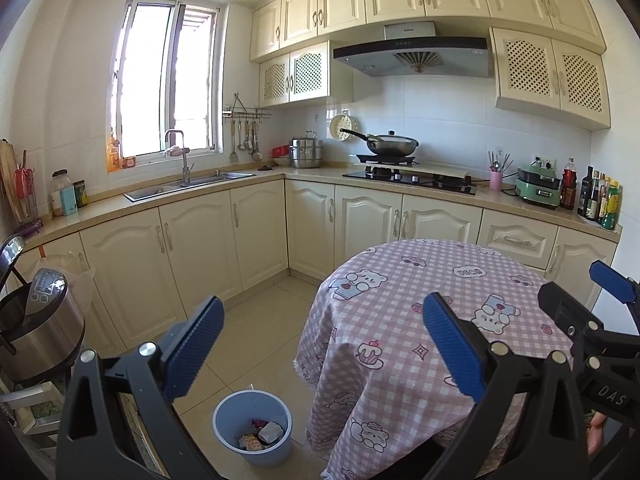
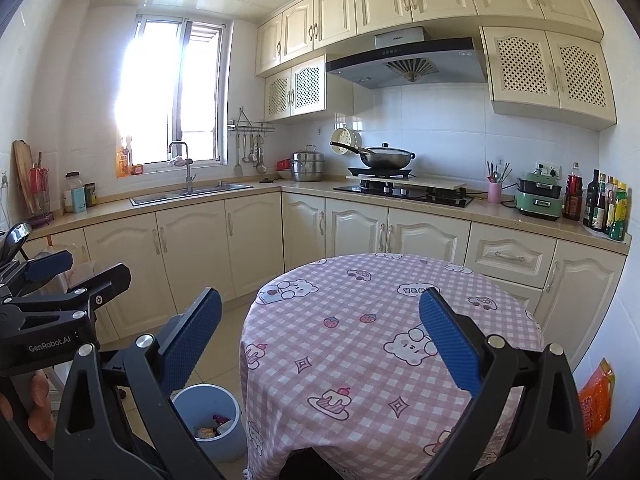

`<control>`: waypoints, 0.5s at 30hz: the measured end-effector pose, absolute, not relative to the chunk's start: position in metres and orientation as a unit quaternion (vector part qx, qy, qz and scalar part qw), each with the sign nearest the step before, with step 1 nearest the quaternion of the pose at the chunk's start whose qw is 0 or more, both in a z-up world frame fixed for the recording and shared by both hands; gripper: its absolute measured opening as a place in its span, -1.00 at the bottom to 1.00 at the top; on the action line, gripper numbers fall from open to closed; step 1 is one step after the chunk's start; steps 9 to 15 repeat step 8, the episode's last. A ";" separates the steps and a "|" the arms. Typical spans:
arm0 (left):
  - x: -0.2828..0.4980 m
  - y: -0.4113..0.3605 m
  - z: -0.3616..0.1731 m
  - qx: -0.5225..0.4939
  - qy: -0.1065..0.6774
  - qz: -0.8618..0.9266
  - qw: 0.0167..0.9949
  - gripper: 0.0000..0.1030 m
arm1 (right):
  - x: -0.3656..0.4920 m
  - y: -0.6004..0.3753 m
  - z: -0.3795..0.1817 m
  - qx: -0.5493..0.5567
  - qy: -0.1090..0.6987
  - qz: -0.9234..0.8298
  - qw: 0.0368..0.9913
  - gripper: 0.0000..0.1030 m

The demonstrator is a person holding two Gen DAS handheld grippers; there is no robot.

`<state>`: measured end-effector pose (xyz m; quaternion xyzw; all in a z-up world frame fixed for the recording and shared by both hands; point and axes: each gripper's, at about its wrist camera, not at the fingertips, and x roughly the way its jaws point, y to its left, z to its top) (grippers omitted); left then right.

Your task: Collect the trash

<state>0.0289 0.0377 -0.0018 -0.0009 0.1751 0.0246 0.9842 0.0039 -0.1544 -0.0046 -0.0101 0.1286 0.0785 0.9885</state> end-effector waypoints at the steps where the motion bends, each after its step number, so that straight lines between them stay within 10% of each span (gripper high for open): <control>1: 0.033 0.037 -0.003 0.000 0.178 0.025 0.984 0.89 | 0.007 -0.155 -0.006 -0.009 0.131 0.078 0.988 0.85; 15: 0.061 0.033 -0.019 0.007 0.203 0.028 0.979 0.89 | 0.033 -0.161 -0.018 -0.006 0.152 0.069 0.986 0.85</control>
